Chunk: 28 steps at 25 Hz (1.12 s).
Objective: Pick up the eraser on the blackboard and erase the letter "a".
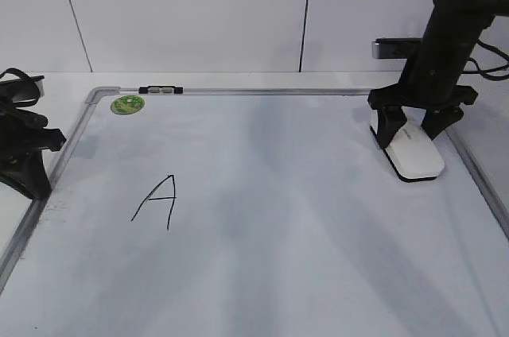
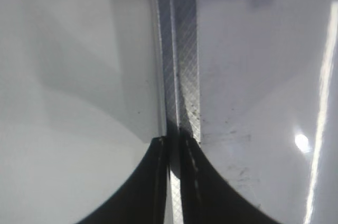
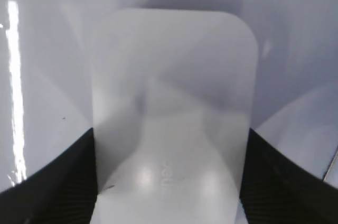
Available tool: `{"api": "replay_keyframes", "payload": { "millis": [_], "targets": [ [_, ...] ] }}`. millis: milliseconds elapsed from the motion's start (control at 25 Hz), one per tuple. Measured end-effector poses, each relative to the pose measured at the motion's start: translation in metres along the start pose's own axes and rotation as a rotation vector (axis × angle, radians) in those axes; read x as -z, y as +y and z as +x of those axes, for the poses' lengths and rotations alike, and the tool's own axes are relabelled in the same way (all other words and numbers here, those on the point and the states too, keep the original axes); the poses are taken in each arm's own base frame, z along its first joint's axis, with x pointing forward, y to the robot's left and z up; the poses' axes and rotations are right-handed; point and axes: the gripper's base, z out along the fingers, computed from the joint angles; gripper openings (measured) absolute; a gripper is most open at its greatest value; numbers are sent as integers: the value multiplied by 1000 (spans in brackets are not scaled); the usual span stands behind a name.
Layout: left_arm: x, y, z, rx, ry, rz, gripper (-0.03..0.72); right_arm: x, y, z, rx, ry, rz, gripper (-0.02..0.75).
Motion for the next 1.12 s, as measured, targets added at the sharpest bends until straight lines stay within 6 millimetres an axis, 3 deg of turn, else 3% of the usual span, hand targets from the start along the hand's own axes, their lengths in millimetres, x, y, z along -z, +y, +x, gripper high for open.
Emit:
{"api": "replay_keyframes", "payload": {
  "millis": [240, 560, 800, 920, 1120],
  "targets": [
    [0, 0, 0, -1, 0, -1, 25, 0, 16, -1, 48, -1, -6, 570],
    [0, 0, 0, -1, 0, -1, 25, -4, 101, 3, 242, 9, -16, 570],
    [0, 0, 0, -1, 0, -1, 25, -2, 123, 10, 286, 9, -34, 570],
    [0, 0, 0, -1, -1, -2, 25, 12, 125, 13, 289, -17, -41, 570],
    [0, 0, 0, -1, -1, -2, 25, 58, 123, 22, 303, -118, -20, 570]
  ]
}}
